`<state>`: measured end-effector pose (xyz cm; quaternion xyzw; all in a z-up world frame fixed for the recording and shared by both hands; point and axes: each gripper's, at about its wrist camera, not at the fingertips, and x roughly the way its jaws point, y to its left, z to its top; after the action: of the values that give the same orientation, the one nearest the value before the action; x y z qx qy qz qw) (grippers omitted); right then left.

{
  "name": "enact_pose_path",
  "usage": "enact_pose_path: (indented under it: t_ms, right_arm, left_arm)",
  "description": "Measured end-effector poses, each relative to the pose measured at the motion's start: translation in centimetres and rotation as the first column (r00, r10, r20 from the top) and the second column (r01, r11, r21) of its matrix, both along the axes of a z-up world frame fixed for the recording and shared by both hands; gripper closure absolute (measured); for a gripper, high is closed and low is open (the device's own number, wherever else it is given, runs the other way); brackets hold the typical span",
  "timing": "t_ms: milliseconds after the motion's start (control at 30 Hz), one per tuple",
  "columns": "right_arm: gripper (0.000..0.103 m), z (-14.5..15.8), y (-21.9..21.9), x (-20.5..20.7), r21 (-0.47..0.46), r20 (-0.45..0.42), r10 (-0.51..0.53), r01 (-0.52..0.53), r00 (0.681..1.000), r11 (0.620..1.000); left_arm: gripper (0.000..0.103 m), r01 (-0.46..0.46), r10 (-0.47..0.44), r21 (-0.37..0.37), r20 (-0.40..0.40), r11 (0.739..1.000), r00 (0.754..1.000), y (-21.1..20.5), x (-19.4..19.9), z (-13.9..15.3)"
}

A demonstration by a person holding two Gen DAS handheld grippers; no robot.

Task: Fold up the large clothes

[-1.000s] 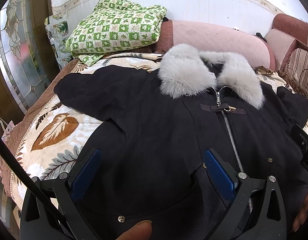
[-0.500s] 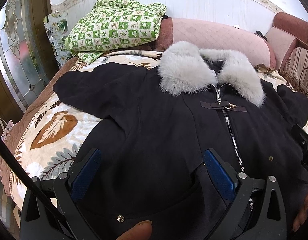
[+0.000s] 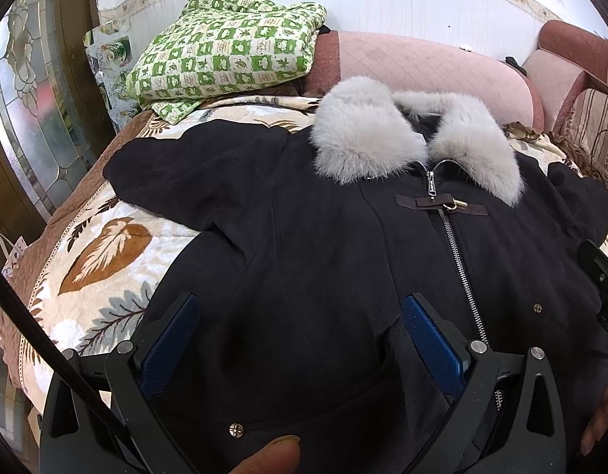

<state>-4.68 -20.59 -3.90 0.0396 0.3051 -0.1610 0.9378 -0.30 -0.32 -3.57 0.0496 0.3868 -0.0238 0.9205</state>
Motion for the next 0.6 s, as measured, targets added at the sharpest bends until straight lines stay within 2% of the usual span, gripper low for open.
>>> enact_pose_path:
  t_ms: [233, 333, 500, 600]
  right_arm:
    - [0.000, 0.0, 0.1, 0.0, 0.003, 0.000, 0.004, -0.004, 1.000, 1.000]
    - [0.000, 0.2, 0.0, 0.1, 0.009, 0.003, 0.003, -0.003, 1.000, 1.000]
    - [0.000, 0.5, -0.1, 0.1, 0.022, 0.006, 0.004, -0.004, 1.000, 1.000]
    - [0.000, 0.7, 0.1, -0.1, 0.015, 0.011, 0.012, -0.012, 1.000, 1.000]
  left_arm:
    - [0.001, -0.005, 0.005, 0.000, 0.004, 1.000, 1.000, 0.1, -0.1, 0.1]
    - [0.001, -0.026, 0.026, -0.001, 0.029, 1.000, 0.999, 0.6, -0.2, 0.6]
    - [0.001, -0.054, 0.051, 0.045, 0.056, 0.998, 0.997, 1.0, -0.2, 0.8]
    - [0.001, -0.070, 0.069, 0.047, 0.036, 0.996, 0.997, 1.6, 0.1, 0.4]
